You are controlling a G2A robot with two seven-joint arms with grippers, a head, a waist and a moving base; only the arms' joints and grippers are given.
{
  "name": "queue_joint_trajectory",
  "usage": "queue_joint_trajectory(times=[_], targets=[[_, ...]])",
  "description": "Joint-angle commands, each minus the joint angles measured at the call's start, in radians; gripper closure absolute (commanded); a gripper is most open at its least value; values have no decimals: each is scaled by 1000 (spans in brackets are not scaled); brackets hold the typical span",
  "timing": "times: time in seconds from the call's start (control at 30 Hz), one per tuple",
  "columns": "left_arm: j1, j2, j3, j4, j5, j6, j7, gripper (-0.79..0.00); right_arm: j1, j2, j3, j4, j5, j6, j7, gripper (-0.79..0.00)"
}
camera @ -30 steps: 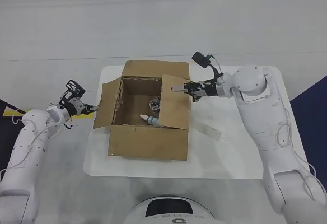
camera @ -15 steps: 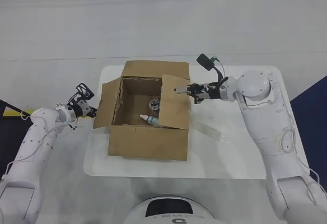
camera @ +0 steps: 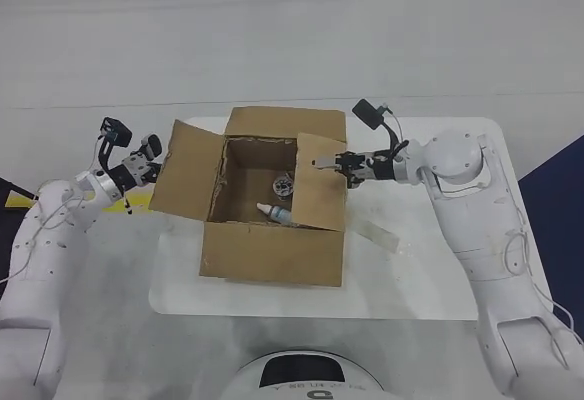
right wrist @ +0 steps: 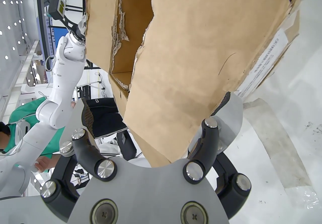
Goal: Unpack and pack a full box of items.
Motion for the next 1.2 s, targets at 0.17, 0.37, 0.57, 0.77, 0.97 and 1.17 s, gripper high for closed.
queue_joint_trajectory(times=[0.17, 0.37, 0.57, 0.77, 0.97, 1.17], targets=[[35, 54, -15, -254, -96, 0, -185, -785, -35, 15, 36, -17, 24, -17, -10, -785], [55, 50, 31, -356, -14, 129, -305, -785, -89, 33, 90, -33, 44, -37, -21, -785], [63, 43, 54, -354, -8, 176, -320, -785, -127, 47, 118, -51, 41, -35, -34, -785], [52, 36, 86, -351, 38, 201, -339, -785, -147, 58, 131, -96, 28, -36, -43, -785], [47, 28, 99, -355, 18, 217, -315, -785, -163, 69, 132, -147, -14, -15, -59, -785], [58, 40, 44, -415, -54, 180, -333, -785, -163, 69, 132, -147, -14, -15, -59, -785]])
